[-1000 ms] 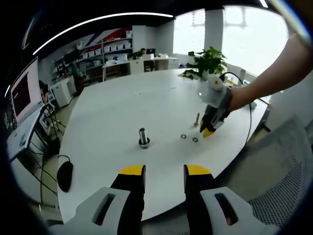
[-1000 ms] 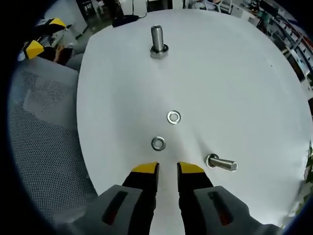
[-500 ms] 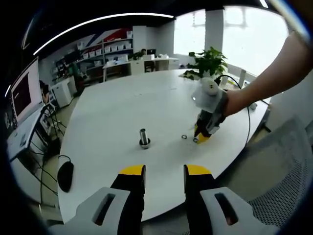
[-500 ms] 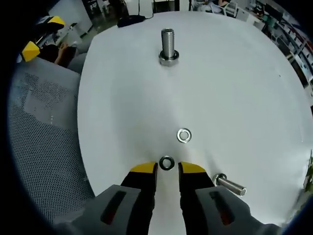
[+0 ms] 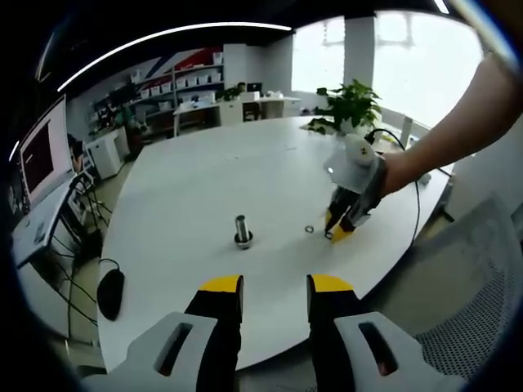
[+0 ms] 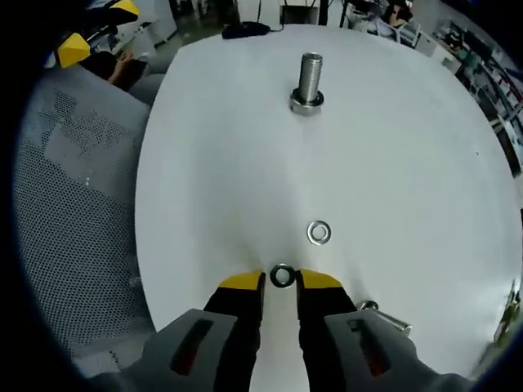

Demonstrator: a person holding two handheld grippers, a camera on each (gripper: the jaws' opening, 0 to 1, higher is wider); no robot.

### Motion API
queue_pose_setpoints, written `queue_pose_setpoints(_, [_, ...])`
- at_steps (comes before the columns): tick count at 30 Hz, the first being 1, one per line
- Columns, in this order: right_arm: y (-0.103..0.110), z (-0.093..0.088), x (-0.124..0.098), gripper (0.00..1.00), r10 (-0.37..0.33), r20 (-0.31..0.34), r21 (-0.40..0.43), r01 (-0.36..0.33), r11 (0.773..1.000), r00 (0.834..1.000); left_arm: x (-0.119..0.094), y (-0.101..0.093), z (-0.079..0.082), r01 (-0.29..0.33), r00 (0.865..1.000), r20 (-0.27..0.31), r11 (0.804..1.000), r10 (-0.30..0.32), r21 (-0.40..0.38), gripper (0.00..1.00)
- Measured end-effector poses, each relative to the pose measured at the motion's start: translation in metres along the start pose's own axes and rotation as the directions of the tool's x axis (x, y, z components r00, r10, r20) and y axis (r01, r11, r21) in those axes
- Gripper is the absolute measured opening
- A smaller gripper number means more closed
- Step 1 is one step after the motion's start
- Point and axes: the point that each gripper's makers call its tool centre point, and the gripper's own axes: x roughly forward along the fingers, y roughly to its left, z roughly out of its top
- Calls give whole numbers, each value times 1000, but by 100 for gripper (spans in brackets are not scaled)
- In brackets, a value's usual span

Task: Place the washer onto the threaded stud by aligning its center hole with the stud, sliding it down to the base, and recovering from edge contact or off-axis alignment until the washer reaches the visible bottom stop.

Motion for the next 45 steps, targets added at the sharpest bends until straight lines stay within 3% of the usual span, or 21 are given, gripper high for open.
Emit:
queue_pose_setpoints(4, [0, 1, 1, 16, 4, -25, -23, -5, 1000, 1000, 0, 0, 0, 0, 1000, -2, 1000, 0, 0, 29])
queue_pose_setpoints(8, [0, 1, 2, 16, -2, -102, -62, -4, 998, 995, 1, 0, -1, 1, 1000, -5, 1000, -1, 1, 29])
queue_pose_setpoints(15, [-1, 2, 3, 15, -7, -172, -52, -2, 999, 985, 0, 1, -1, -1, 1000, -5, 1000, 1, 1, 29])
queue_pose_setpoints(24, [2, 1, 3, 15, -80, -260, -114, 52, 992, 962, 1, 1, -1, -1, 1000, -8, 1000, 1, 2, 29])
queue_pose_setpoints(26, [1, 1, 3, 14, -85, -240, -159, 48, 986, 967, 1, 1, -1, -2, 1000, -8, 1000, 2, 1, 29])
queue_pose_setpoints(28, [0, 1, 2, 14, -73, -178, -32, 68, 997, 981, 1, 1, -1, -2, 1000, -9, 1000, 2, 1, 29])
queue_pose_setpoints(32, [-2, -1, 1, 14, -77, -101, 41, 81, 996, 992, 1, 1, -1, -5, 1000, -7, 1000, 5, 1, 29])
queue_pose_setpoints(42, [3, -13, -5, 14, -67, -93, 147, 80, 986, 993, 1, 0, -2, -2, 1000, -11, 1000, 2, 1, 29])
queue_pose_setpoints(45, [1, -15, -10, 14, -77, -55, 201, 86, 976, 996, 1, 0, -2, -1, 1000, -11, 1000, 1, 1, 29])
